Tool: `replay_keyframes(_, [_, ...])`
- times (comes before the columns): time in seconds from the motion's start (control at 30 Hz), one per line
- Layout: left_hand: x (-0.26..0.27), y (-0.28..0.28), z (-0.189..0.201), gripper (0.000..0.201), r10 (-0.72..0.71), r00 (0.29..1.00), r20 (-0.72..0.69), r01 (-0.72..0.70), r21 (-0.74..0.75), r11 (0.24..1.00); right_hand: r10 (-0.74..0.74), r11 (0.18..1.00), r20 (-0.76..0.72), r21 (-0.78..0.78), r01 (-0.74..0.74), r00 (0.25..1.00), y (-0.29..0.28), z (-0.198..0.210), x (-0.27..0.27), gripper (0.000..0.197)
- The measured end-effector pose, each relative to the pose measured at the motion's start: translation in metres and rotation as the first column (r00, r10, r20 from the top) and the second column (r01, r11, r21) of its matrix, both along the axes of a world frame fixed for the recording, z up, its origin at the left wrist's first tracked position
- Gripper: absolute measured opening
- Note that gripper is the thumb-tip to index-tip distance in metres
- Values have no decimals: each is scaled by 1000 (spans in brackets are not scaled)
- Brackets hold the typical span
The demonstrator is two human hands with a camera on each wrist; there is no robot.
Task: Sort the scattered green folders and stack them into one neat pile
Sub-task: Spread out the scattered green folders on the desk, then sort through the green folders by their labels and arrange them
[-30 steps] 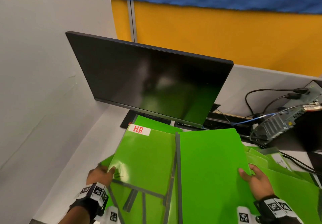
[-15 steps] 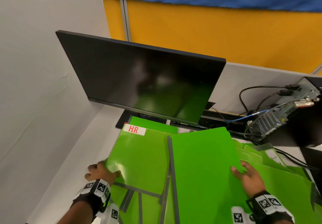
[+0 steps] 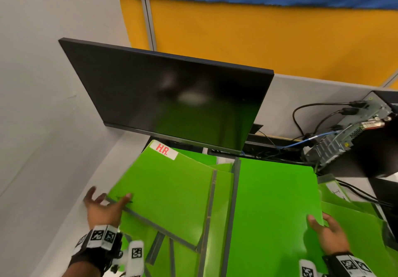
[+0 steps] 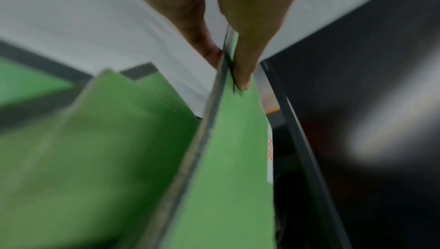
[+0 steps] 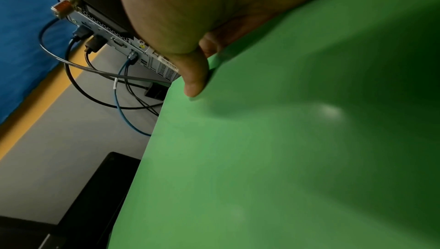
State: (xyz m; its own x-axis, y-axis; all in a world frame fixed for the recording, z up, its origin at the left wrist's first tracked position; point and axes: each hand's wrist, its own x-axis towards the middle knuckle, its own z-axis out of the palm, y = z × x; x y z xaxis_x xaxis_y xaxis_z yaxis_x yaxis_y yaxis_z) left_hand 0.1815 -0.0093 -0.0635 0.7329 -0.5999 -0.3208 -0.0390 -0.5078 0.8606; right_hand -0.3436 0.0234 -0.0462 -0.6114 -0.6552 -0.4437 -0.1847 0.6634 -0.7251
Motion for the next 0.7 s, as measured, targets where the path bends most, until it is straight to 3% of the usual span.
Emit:
replay_keyframes(0.07, [-10, -3, -1, 74, 80, 975, -205, -84, -7, 996, -1, 1000, 0, 5, 1, 1000, 2, -5, 0, 58])
replay_keyframes(0.17, [-54, 0, -3, 40, -51, 910, -411, 62, 13, 998, 5, 1000, -8, 3, -5, 1000, 0, -7, 4, 56])
replay_keyframes(0.27, [-85, 4, -13, 26, -113, 957, -268, 123, 22, 992, 4, 1000, -23, 9, -4, 1000, -3, -6, 5, 55])
replay_keyframes(0.33, [-77, -2, -16, 24, -63, 978, -200, 71, 32, 997, 0, 1000, -28, 7, 0, 1000, -3, -6, 1, 54])
replay_keyframes(0.43, [-51, -14, -2, 48, 32, 997, -64, -27, 78, 997, -15, 1000, -37, 1, 15, 999, 0, -5, -9, 55])
replay_keyframes(0.47, [-40, -15, 3, 48, 27, 999, -41, -23, 94, 995, -23, 1000, -29, 0, 23, 999, 2, -5, -13, 55])
replay_keyframes(0.7, [-5, -6, 19, 22, -213, 977, 31, 210, 91, 974, -61, 998, 52, 7, 61, 997, 8, 4, -33, 54])
